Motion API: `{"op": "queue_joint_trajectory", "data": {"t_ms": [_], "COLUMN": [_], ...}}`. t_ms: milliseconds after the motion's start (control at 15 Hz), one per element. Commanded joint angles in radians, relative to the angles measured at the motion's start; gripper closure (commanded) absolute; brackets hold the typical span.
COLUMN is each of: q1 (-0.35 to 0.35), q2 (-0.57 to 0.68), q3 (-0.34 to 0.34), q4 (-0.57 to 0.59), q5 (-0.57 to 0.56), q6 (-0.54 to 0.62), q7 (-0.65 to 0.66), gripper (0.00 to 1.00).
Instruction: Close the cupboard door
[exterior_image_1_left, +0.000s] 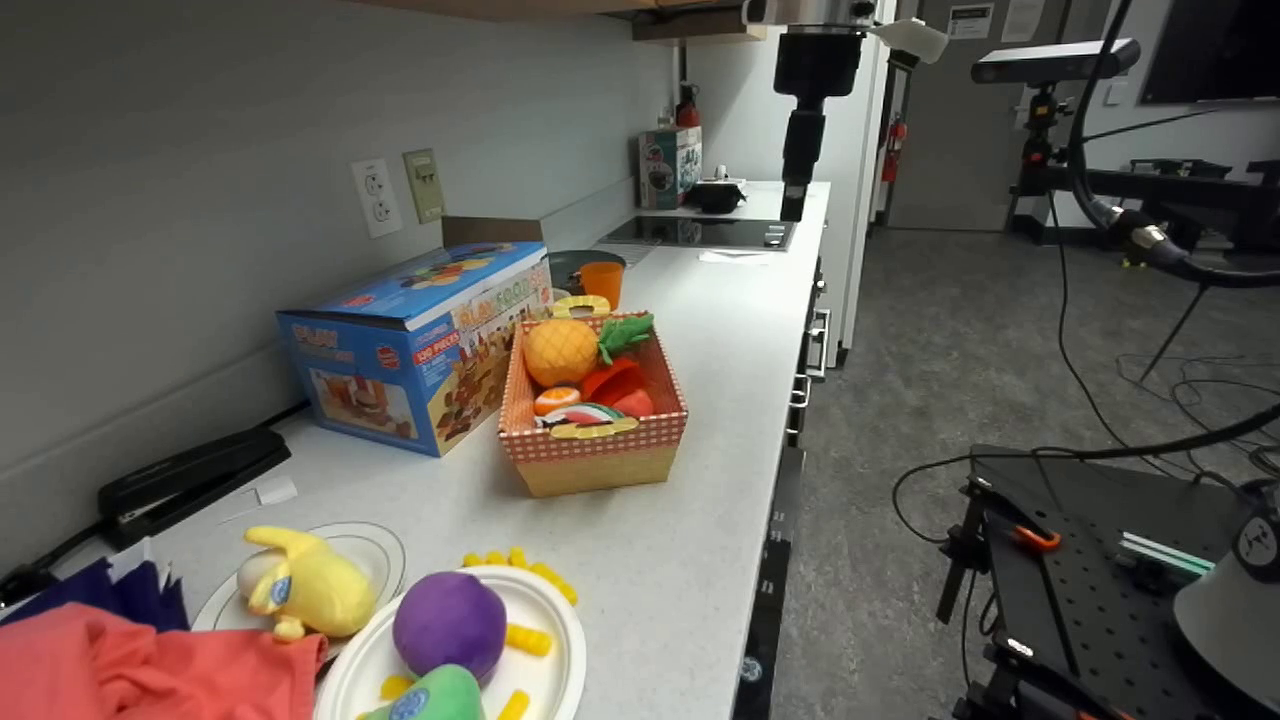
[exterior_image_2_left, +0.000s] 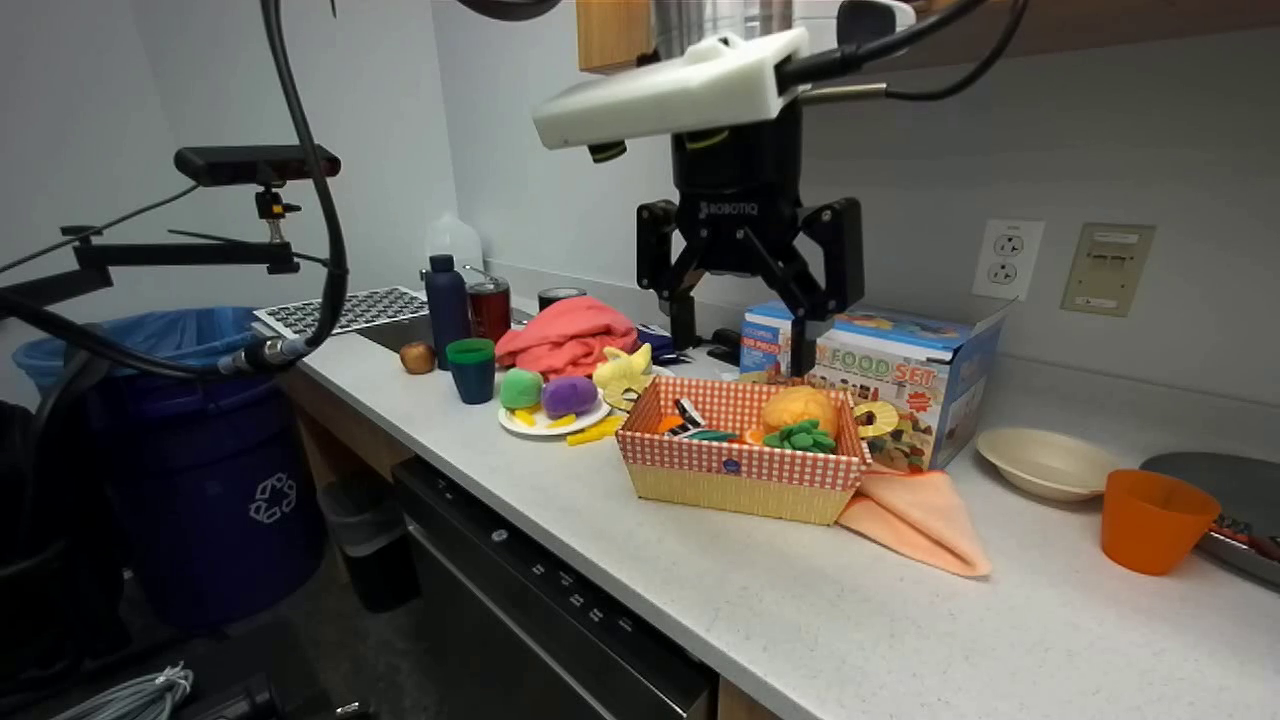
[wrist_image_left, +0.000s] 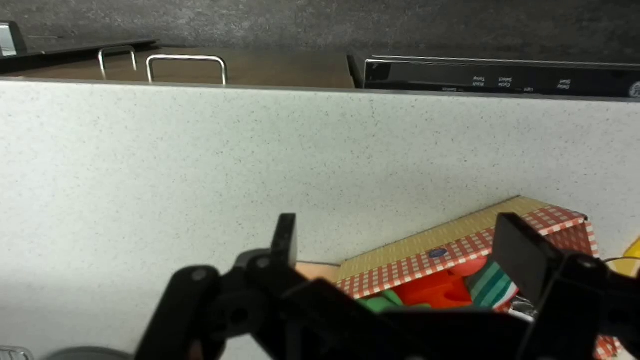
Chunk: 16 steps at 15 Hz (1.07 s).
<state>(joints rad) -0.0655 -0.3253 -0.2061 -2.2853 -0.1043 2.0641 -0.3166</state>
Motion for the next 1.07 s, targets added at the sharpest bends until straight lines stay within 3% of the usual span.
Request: {"op": "queue_joint_trajectory", "data": {"t_ms": [0, 533, 1000], "q1": [-0.005, -0.012, -0.074], "q2": [-0.009, 0.0, -0.175], "q3": [0.017, 0.023, 0.034], "q4": [0.035, 0.029, -0.014], "q5": [0.022, 0.004, -0.053], "q6": [-0.015, -0.002, -0.014], "q7": [-0.005, 0.005, 0.152], "gripper": [0.0, 0.0, 0.0]}}
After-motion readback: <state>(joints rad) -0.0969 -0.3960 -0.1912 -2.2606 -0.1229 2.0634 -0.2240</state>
